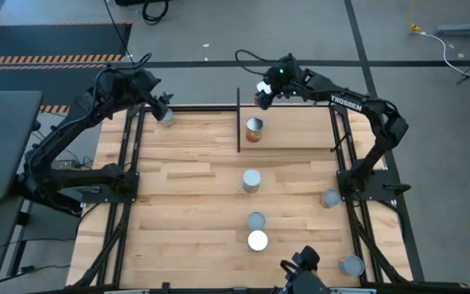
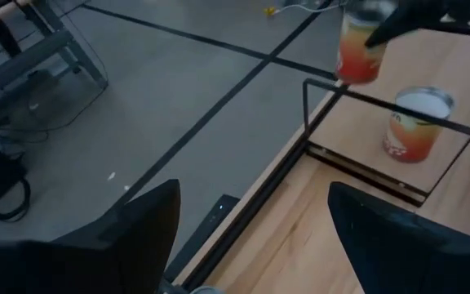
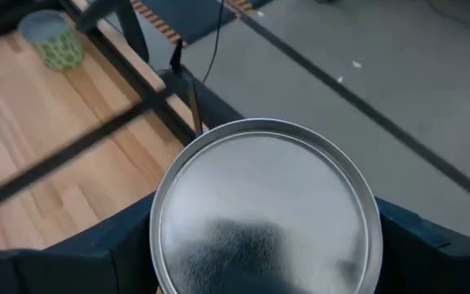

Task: Pick and place cans onto a shelf
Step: Put the large canned corn and aligned with the other canned corn on the shelf

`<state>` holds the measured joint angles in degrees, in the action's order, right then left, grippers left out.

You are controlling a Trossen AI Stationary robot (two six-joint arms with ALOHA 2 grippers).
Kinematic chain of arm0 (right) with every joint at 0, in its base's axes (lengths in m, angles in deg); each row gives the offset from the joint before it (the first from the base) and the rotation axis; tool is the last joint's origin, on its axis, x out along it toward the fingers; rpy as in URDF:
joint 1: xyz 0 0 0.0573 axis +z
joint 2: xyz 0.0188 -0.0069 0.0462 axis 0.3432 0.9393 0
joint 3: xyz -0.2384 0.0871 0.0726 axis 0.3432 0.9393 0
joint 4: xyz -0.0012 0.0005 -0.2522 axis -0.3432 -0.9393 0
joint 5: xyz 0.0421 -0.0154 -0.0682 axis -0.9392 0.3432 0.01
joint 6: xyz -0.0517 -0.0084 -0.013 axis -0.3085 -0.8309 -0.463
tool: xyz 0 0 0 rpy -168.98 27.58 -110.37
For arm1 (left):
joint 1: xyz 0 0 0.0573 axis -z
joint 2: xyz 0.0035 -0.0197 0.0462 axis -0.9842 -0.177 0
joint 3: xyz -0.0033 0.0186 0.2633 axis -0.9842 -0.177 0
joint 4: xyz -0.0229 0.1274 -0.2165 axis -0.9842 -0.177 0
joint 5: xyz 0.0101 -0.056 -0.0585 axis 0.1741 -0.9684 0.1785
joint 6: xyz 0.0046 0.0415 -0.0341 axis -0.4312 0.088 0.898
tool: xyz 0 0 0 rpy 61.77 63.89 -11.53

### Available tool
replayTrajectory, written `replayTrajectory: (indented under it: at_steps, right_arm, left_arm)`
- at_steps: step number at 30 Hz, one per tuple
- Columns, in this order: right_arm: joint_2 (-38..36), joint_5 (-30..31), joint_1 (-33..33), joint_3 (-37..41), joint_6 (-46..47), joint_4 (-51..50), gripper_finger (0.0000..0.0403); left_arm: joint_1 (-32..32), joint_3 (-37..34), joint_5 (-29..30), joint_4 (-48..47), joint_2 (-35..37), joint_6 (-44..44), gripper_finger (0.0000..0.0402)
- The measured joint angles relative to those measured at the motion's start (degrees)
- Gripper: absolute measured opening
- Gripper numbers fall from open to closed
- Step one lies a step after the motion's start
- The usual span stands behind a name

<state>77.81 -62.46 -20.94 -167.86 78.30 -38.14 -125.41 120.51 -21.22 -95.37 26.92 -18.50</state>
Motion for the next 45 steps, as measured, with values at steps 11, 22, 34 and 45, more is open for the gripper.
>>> replayTrajectory:
  at_steps: [11,22,34,45]
  right_arm:
    - [-0.04,-1.22,-0.28,10.85,6.78,13.34,0.0321]
    - [-0.04,3.15,0.17,11.76,10.85,13.42,0.0321]
    - [4.64,3.56,1.58,5.32,6.02,9.93,0.0321]
    - [13.1,-0.53,1.13,-4.15,3.84,2.44,0.0321]
  left_arm:
    - [0.03,-0.02,-6.37,7.78,-1.1,-0.71,0.0318]
    - [0.19,-0.07,-6.29,15.74,-6.69,-0.41,0.0318]
    - [0.93,-0.07,-6.23,20.14,-9.33,4.5,0.0318]
    - [1.79,-0.07,-6.15,17.86,-9.33,6.35,0.0318]
